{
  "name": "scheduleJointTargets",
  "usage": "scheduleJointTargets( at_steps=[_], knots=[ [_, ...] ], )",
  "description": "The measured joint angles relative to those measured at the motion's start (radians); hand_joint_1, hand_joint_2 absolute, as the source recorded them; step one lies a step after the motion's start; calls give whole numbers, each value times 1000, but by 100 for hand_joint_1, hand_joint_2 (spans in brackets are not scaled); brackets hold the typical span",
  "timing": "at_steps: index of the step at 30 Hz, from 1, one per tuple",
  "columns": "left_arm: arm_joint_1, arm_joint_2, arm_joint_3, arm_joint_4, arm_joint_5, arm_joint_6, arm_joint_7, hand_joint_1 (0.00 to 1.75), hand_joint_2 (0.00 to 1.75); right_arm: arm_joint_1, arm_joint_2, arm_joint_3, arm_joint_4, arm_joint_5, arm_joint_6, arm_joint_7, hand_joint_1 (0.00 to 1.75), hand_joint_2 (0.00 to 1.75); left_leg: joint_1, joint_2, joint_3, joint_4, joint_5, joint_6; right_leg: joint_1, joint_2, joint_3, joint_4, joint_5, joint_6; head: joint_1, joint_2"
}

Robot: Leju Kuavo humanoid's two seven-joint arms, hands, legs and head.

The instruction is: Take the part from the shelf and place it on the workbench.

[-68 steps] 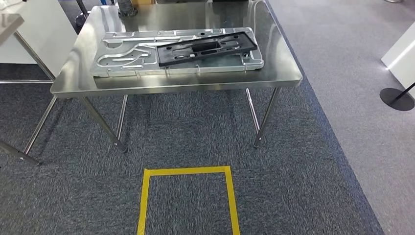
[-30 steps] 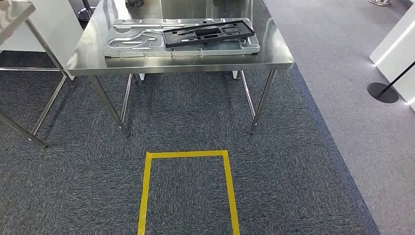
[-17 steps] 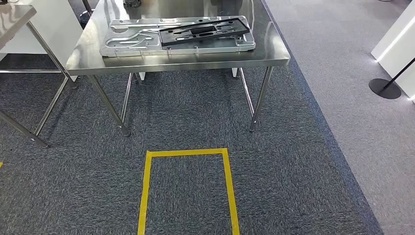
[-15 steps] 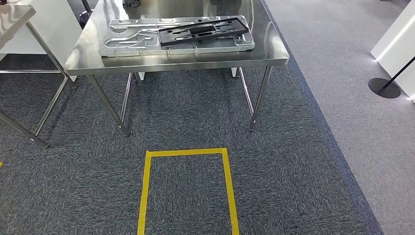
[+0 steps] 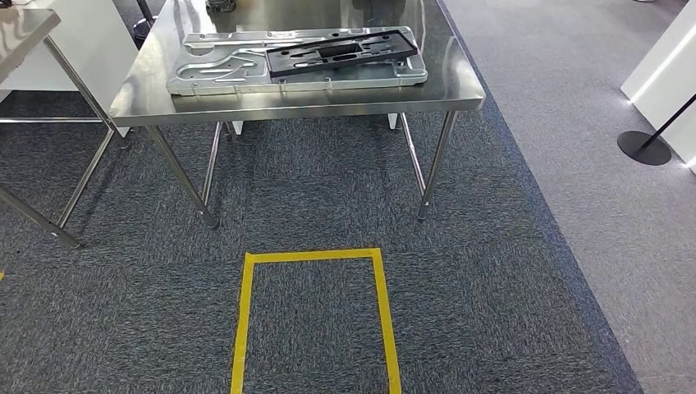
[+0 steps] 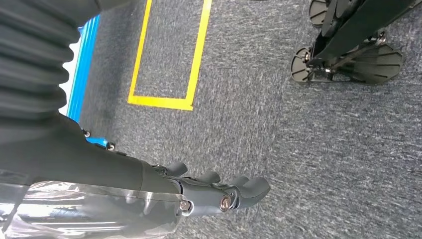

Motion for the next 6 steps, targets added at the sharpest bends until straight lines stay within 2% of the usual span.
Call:
scheduleJointTargets(
  at_steps=[1, 2, 6],
  knots=[
    [4, 1, -16, 0, 17, 1, 5, 0, 0, 3, -2, 13, -1, -20, 1, 0, 0, 44, 0, 0, 0, 0, 0, 0, 0, 0, 0, 0, 0, 0, 0, 0],
    [8, 2, -33, -1, 34, 2, 9, 0, 0, 5, -3, 25, -2, -40, 1, 0, 0, 0, 0, 0, 0, 0, 0, 0, 0, 0, 0, 0, 0, 0, 0, 0],
    [21, 8, -98, -5, 95, 5, 26, 0, 0, 15, -6, 73, -9, -111, 1, 0, 0, 0, 0, 0, -1, 0, 0, 0, -1, 0, 0, 0, 0, 0, 0, 0]
  ],
)
